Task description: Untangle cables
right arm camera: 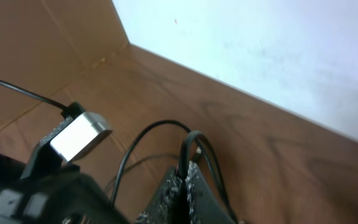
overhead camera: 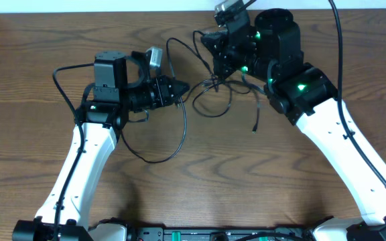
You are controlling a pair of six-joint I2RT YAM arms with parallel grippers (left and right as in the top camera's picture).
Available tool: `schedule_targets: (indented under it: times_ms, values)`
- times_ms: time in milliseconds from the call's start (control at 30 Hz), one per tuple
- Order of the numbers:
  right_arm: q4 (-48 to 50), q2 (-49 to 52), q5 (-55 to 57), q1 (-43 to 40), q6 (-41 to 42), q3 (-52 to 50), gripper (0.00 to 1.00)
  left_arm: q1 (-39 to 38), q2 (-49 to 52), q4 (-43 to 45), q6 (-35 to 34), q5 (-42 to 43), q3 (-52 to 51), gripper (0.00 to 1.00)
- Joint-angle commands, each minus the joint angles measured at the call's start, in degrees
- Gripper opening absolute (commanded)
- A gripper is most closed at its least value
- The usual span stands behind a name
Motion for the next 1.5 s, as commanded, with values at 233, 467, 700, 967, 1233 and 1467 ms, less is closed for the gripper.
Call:
schedule_targets:
  times_ms: [233, 467, 700, 967, 1233, 1467]
  values:
    - [-8.59, -0.15, -15.28, -0.26, -1.95, 0.44, 0.01, 0.13, 0.31, -6.23, 7.56, -10.78, -0.09, 0.08]
    - [-20.61, -0.04, -1.68, -0.35, -6.54, 0.44, 0.11, 0.13, 0.31, -18.58, 10.08, -21.05, -0.09, 0.08]
    - [-21.70, 0.02, 5.53, -0.37, -7.78, 0.44, 0.47, 0.13, 0.33, -26.16, 10.60, -29.38, -0.09, 0.08]
    - [-23.82, 4.15, 7.15, -0.31, -7.21, 0.42, 0.12, 0.13, 0.42, -28.30, 11.32, -31.30, -0.09, 0.15]
    - [-21.33, 14.64, -9.03, 0.76, -5.25, 0.42, 0.11, 0.13, 0.42, -29.92, 11.30, -41.11, -0.09, 0.54]
    - [-18.58, 20.87, -8.76, 6.38, -12.92, 0.42, 0.25, 0.13, 0.42, -29.88, 11.26, -41.77, -0.09, 0.54]
